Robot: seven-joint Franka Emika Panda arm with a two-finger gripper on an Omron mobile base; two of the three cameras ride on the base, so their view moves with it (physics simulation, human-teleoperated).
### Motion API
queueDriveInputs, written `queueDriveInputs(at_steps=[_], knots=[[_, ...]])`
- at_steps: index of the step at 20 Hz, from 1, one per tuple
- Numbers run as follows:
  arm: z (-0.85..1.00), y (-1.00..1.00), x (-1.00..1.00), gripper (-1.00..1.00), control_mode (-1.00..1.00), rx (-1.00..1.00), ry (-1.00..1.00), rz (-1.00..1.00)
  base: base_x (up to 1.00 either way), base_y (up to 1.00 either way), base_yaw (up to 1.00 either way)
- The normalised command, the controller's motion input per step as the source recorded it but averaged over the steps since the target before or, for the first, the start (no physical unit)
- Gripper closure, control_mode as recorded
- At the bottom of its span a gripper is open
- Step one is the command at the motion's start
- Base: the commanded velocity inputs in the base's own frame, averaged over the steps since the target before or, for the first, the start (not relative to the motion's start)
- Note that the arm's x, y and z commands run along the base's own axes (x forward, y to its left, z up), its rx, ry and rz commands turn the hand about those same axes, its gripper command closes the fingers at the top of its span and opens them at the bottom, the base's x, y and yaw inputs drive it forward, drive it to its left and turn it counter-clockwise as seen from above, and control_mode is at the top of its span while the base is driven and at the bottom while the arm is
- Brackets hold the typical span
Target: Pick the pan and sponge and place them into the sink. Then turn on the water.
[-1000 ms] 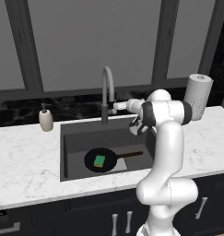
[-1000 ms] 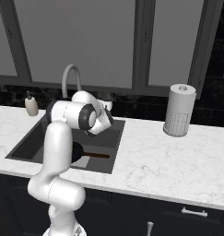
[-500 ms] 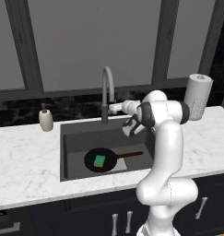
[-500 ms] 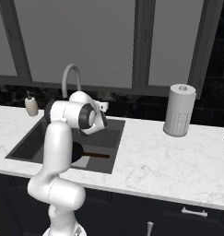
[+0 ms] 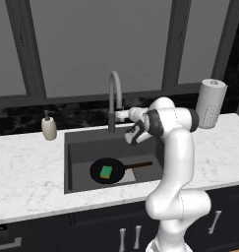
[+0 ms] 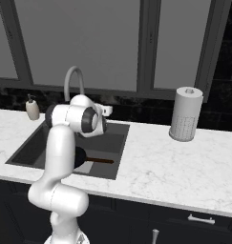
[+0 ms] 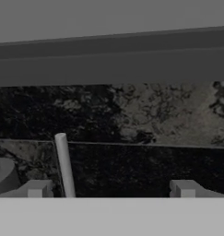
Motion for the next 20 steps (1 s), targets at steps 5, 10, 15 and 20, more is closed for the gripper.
queueDriveInputs(at_steps=[5, 10, 15, 20], knots=[[-0.18, 0.04, 0.08, -1.00, -1.00, 0.00, 0.00, -0.08, 0.00, 0.00, 0.00], [-0.06, 0.03, 0.00, -1.00, -1.00, 0.00, 0.00, -0.07, 0.00, 0.00, 0.00], [-0.01, 0.00, 0.00, -1.00, -1.00, 0.00, 0.00, -0.06, 0.00, 0.00, 0.00], [0.00, 0.00, 0.01, -1.00, -1.00, 0.00, 0.00, -0.04, 0.00, 0.00, 0.00]])
